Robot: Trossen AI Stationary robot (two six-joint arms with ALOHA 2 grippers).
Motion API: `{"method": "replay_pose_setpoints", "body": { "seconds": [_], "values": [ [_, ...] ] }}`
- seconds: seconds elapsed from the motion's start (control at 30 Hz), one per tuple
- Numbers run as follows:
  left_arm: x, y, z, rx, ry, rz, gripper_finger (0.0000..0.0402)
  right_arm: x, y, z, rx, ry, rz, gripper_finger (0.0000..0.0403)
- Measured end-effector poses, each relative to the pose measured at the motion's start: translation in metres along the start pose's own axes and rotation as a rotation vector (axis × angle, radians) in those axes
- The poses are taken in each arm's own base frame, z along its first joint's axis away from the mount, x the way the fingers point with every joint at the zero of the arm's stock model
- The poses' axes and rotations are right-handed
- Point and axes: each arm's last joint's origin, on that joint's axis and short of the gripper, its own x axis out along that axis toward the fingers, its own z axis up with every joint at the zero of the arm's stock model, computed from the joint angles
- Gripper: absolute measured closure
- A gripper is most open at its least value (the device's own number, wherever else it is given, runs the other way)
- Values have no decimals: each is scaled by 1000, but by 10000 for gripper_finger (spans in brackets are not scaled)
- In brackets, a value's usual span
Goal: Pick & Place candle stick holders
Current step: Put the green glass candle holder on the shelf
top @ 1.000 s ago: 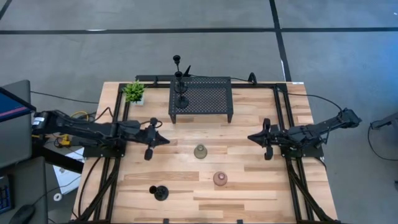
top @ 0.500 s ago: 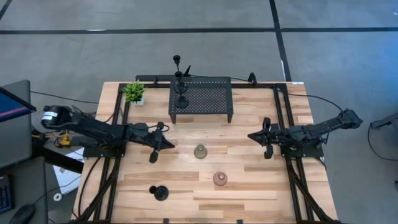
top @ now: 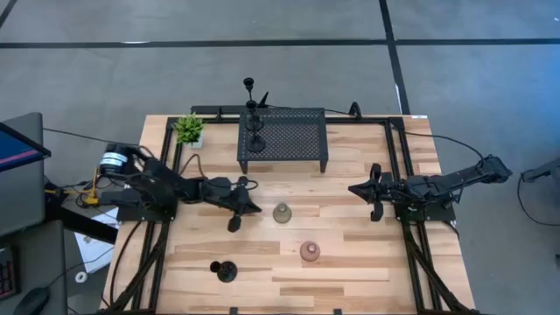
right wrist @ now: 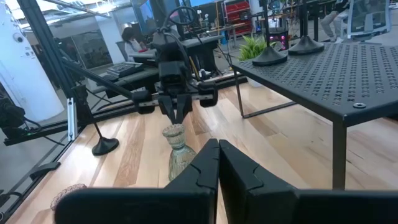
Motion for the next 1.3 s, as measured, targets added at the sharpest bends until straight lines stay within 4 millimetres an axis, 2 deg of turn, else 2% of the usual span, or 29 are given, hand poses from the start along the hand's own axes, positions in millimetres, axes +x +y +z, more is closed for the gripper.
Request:
{"method": "replay_pose_setpoints", "body": {
  "seconds": [0.27,0.7,1.07,1.17,1.3],
  "values": [
    [34,4,11,-21,3,2,398,0,0,0,0,0,0,403],
    [73,10,34,-15,-49,47,399,0,0,0,-1,1,1,403],
    [120,13,37,-36,-68,-40,399,0,0,0,0,0,1,403],
    [127,14,41,-32,-87,-44,398,0,0,0,0,0,1,403],
    [124,14,43,-23,-81,-43,399,0,0,0,-1,3,4,403]
  ]
}}
